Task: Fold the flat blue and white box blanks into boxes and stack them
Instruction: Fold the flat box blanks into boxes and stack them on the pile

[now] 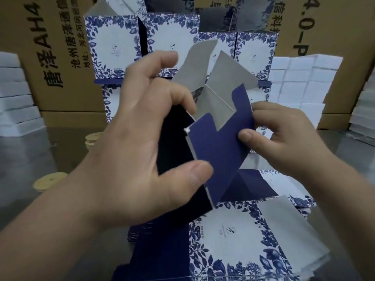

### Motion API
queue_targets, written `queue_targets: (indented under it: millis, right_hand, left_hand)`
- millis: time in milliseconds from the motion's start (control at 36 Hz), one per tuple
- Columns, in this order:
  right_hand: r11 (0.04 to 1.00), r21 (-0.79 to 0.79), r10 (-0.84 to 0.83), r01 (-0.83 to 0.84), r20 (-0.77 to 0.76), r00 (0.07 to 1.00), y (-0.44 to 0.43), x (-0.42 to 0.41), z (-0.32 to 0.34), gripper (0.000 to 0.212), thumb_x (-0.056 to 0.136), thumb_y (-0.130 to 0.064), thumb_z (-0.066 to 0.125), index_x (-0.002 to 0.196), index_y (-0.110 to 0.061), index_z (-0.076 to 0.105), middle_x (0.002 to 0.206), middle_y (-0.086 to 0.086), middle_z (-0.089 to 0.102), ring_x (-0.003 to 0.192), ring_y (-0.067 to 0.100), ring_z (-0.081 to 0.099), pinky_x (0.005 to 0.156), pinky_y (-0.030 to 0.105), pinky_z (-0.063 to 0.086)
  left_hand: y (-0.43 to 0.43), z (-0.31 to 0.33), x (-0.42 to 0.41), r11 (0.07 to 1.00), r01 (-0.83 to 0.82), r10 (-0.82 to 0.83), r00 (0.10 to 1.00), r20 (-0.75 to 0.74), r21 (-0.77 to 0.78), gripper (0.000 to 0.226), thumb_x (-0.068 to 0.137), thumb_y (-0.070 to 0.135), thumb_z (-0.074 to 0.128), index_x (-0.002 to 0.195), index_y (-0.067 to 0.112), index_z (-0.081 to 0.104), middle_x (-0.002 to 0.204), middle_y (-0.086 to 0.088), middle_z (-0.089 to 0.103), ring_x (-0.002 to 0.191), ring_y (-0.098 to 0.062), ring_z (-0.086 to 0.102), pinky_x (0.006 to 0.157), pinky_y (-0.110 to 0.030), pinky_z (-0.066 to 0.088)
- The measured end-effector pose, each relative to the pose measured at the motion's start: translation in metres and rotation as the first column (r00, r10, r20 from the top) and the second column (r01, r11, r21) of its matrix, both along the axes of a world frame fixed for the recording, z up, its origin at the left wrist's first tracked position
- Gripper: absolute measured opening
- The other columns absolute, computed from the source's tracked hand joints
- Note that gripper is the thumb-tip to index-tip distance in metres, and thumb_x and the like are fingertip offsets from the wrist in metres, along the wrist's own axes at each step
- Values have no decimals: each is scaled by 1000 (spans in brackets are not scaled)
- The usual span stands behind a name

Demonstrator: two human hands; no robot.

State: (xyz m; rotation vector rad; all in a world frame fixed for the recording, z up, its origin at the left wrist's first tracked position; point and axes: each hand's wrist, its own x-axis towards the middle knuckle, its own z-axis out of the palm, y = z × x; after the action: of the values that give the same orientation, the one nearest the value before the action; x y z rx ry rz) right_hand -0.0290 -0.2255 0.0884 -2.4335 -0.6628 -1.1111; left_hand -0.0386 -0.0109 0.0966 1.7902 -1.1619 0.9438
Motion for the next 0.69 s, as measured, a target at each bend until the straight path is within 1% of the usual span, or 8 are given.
queue_targets:
  millis: [56, 139, 250, 361, 472, 556, 611, 694]
  right_hand:
    - [998, 59, -16, 16, -10, 1000, 1, 1, -2, 73, 73, -63, 38, 74, 7, 61, 76, 14, 58, 76, 29, 55, 69, 41, 43]
    - [986, 164, 1, 5, -38, 999, 5, 1, -4, 71, 70, -64, 41, 76, 4, 62, 72, 13, 59, 75, 29, 56, 69, 42, 46]
    - [955, 296, 36, -6, -95, 995, 8, 2, -5, 70, 64, -65, 47, 78, 1, 62, 71, 17, 59, 71, 31, 54, 65, 42, 45]
    - [916, 399, 101, -44, -123, 987, 8, 1, -6, 57, 61, -63, 52, 77, -10, 66, 74, 13, 64, 76, 32, 59, 70, 45, 49]
    - [927, 374, 85, -31, -129, 988, 8, 2, -7, 71, 58, -66, 53, 73, 3, 59, 71, 21, 55, 62, 28, 45, 57, 36, 35]
    - [913, 408, 91, -20, -156, 983, 9, 0, -6, 64, 60, -62, 61, 72, 1, 60, 74, 25, 56, 62, 21, 44, 61, 32, 33]
    - [903, 429, 87, -5, -174, 981, 10, 0, -6, 53, 65, -54, 64, 69, -2, 60, 68, 20, 55, 60, 15, 42, 59, 29, 31]
    - [917, 397, 19, 47, -160, 987, 10, 0, -8, 50, 68, -51, 66, 59, -5, 47, 49, -5, 34, 49, 7, 29, 49, 23, 20]
  left_hand:
    - [2, 5, 4, 994, -14, 0, 993, -118, -112, 37, 50, 34, 63, 82, 32, 45, 113, 10, 47, 96, 26, 44, 82, -1, 36]
    - [4, -5, 0, 986, -165, 165, 986, 5, 19, 46, 58, 49, 60, 94, 30, 37, 128, 11, 25, 100, 30, 32, 83, 1, 30]
    - [1, -10, -2, 952, -298, 301, 953, 31, -73, 52, 62, 49, 61, 98, 22, 34, 127, 8, 25, 84, 23, 37, 70, -2, 31]
    - [3, -8, 3, 943, -293, 301, 953, 29, -158, 53, 64, 44, 65, 97, 18, 34, 121, 8, 28, 100, 8, 39, 79, -13, 36]
    - [2, -9, 1, 947, -309, 314, 948, 54, -87, 49, 65, 42, 65, 98, 18, 37, 120, 10, 28, 86, 22, 37, 75, 1, 29]
    - [1, -12, 2, 958, -284, 285, 958, 26, -51, 43, 67, 38, 59, 100, 20, 38, 127, 10, 24, 91, 31, 30, 79, 3, 27]
    - [2, -14, 4, 955, -296, 296, 955, 17, -24, 41, 67, 34, 60, 100, 22, 39, 130, 9, 21, 98, 34, 24, 82, 4, 24]
    - [1, -16, 7, 947, -322, 322, 947, -22, -2, 39, 64, 23, 60, 99, 27, 42, 133, 10, 20, 109, 31, 19, 86, 6, 19]
